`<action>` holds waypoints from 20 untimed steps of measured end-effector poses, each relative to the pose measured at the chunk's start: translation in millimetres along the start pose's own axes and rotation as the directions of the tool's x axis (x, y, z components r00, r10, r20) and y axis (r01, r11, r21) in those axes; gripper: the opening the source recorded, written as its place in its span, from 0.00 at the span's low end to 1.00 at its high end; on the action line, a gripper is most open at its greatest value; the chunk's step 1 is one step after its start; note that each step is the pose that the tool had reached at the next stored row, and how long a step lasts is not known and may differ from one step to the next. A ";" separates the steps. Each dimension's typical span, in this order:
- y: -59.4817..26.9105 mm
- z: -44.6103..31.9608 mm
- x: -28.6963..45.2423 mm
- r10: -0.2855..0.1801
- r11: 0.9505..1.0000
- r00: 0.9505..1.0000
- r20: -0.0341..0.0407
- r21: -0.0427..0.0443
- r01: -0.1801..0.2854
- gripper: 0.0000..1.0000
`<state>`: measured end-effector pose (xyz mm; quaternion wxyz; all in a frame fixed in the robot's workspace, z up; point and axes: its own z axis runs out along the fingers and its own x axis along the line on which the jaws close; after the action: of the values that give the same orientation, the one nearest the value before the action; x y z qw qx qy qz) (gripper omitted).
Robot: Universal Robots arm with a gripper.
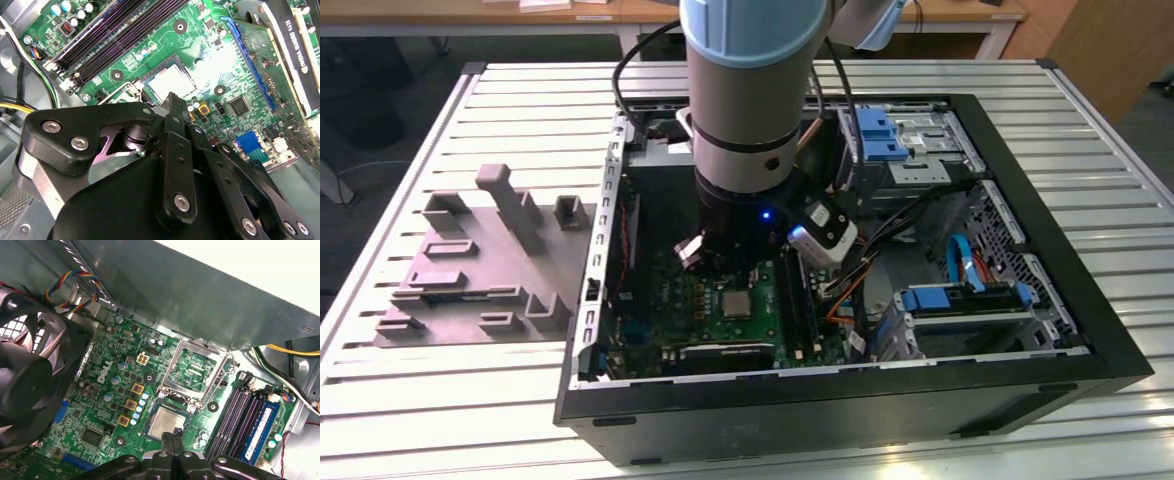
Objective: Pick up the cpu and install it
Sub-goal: 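Close the cpu cover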
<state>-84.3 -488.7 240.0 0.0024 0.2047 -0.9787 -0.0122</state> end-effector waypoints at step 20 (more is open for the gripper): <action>6.3 1.9 -9.8 -0.085 0.996 0.996 0.005 -0.013 0.085 0.11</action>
<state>-77.9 -479.0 238.3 0.0012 0.2460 -0.9691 -0.0193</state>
